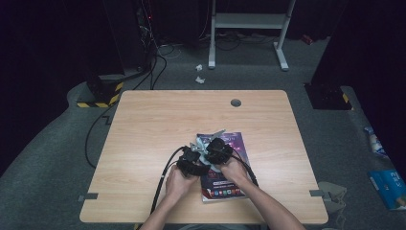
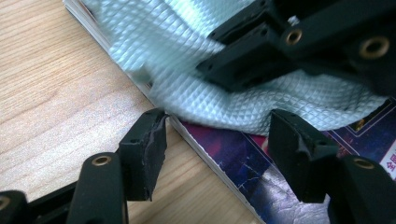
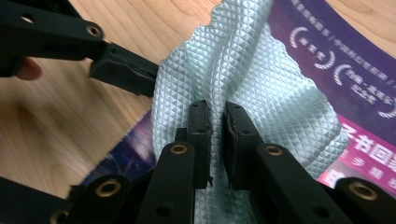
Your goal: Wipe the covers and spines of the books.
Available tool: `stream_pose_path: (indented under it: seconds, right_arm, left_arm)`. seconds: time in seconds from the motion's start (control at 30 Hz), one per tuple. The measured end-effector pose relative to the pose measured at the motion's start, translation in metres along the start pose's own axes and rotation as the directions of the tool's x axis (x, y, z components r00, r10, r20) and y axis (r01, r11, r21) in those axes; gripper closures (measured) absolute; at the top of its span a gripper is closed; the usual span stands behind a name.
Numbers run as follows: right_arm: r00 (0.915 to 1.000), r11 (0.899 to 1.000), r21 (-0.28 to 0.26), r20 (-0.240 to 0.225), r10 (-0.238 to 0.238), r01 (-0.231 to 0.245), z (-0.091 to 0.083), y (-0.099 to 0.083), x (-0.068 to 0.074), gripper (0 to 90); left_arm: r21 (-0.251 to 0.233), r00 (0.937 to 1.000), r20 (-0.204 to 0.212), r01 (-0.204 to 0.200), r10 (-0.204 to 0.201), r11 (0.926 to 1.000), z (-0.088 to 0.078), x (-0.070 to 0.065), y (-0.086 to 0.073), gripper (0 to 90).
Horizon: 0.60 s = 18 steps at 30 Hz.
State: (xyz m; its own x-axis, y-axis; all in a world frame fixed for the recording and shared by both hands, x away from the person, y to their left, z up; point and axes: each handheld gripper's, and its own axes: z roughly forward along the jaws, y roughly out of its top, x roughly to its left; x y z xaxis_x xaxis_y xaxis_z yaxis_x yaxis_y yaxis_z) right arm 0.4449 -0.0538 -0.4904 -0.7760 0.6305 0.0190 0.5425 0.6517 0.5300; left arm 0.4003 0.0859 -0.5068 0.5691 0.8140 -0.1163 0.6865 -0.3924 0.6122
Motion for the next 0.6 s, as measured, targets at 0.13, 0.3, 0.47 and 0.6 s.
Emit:
stream_pose_path:
  seconds: [0.13,0.3,0.47,0.6]
  right_arm:
    - [0.9966,1.0,0.02,0.082,0.008,-0.01,-0.006,-0.008,-0.014,81.8]
    - [0.9873,0.996,0.018,0.136,0.083,-0.086,-0.019,-0.026,-0.046,81.8]
    - [0.97,0.987,0.014,0.188,0.154,-0.159,-0.034,-0.047,-0.075,81.8]
    - [0.96,0.978,-0.026,0.186,0.209,-0.208,-0.042,-0.064,-0.088,81.6]
  left_arm:
    - [0.0,1.0,0.001,-0.003,0.003,1.0,0.0,0.0,0.0,37.1]
    - [0.0,1.0,0.003,0.001,-0.001,1.0,0.0,0.0,0.0,37.1]
    - [0.001,1.0,0.002,0.0,0.0,1.0,0.0,0.001,0.0,37.1]
    - [0.003,1.0,-0.002,0.009,-0.009,1.0,0.0,0.001,0.001,37.5]
